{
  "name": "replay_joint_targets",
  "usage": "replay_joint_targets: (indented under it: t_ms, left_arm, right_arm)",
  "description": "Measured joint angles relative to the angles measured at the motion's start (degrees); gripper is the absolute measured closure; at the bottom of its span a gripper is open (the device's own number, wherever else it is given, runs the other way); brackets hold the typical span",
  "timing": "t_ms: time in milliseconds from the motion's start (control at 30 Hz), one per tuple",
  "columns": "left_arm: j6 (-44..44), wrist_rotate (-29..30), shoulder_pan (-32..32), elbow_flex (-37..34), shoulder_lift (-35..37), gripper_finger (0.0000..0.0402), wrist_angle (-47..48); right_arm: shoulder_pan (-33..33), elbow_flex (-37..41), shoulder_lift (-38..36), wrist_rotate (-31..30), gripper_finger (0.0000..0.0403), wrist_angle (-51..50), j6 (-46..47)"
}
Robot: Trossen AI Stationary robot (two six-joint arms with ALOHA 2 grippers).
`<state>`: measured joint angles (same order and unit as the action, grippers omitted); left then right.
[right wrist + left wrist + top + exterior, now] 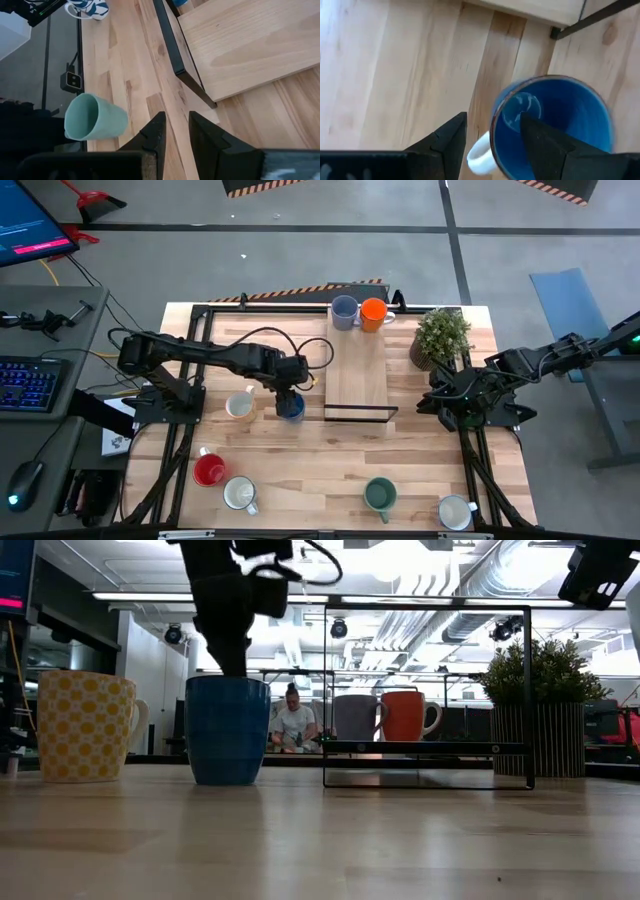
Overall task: Place coffee mugs
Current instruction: Put the dark blue mug on the shelf next to the light blue mug
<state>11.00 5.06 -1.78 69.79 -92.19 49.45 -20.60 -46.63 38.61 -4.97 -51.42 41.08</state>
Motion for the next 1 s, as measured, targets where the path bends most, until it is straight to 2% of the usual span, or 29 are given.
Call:
replay_joint_targets:
  t_ms: [567, 700, 867, 1000]
  left_arm:
    - [-0.73, 0.07, -0.07, -0.1, -7.88, 0.0238, -0.17]
    - [-0.74, 0.09, -0.09, -0.1, -7.82, 0.0276, -0.15]
    - [-0.98, 0.04, -0.07, -0.1, -7.6, 0.0381, 0.03]
    - [-0.78, 0.0, -0.09, -0.06, -7.58, 0.0391, 0.13]
  right_arm:
    - [0.0, 0.0, -0.02, 0.0, 0.0338, -0.22, 0.0]
    - [0.0, 0.0, 0.0, 0.0, 0.0338, -0.22, 0.0]
    - [0.0, 0.0, 0.0, 0.0, 0.0338, -0.22, 0.0]
    - [0.0, 0.0, 0.0, 0.0, 0.0338, -0.22, 0.0]
